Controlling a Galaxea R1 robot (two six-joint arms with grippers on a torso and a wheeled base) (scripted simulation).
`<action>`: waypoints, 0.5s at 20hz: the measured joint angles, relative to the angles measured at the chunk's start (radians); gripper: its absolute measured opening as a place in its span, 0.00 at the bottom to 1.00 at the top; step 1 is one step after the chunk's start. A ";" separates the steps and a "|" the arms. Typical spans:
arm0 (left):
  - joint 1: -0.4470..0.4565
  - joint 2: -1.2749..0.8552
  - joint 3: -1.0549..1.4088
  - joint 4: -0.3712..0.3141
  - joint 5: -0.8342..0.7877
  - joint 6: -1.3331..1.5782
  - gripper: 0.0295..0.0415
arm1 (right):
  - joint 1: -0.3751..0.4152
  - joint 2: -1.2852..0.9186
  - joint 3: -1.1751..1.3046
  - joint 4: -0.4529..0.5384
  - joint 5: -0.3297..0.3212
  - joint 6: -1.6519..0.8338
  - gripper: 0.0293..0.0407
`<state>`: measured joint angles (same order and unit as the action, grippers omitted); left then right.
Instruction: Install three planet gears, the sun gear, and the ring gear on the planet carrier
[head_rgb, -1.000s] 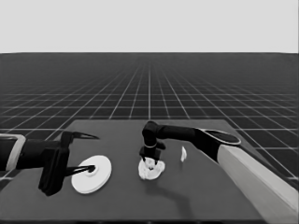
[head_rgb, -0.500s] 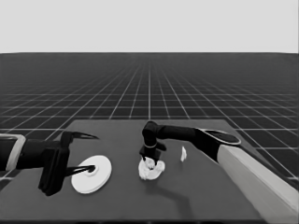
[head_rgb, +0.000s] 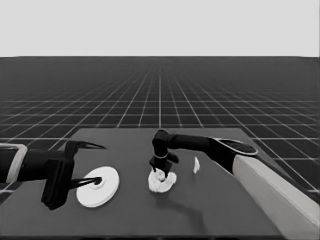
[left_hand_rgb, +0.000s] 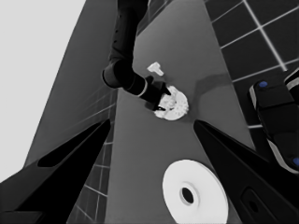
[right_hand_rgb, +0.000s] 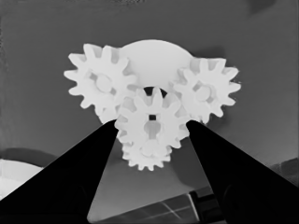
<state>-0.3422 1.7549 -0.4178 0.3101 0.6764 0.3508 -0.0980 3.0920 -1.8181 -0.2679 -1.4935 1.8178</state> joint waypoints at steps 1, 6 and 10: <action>0.000 0.000 0.000 0.000 0.000 0.000 0.75 | 0.000 0.000 0.000 0.000 0.000 0.010 0.14; 0.000 0.000 0.000 0.000 0.000 0.000 0.75 | -0.004 -0.001 -0.001 0.000 0.000 0.063 0.14; 0.000 0.000 0.000 0.000 0.000 0.000 0.75 | -0.005 -0.001 -0.001 0.000 0.000 0.105 0.14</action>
<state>-0.3422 1.7549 -0.4178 0.3101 0.6764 0.3508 -0.1029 3.0911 -1.8189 -0.2680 -1.4932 1.9225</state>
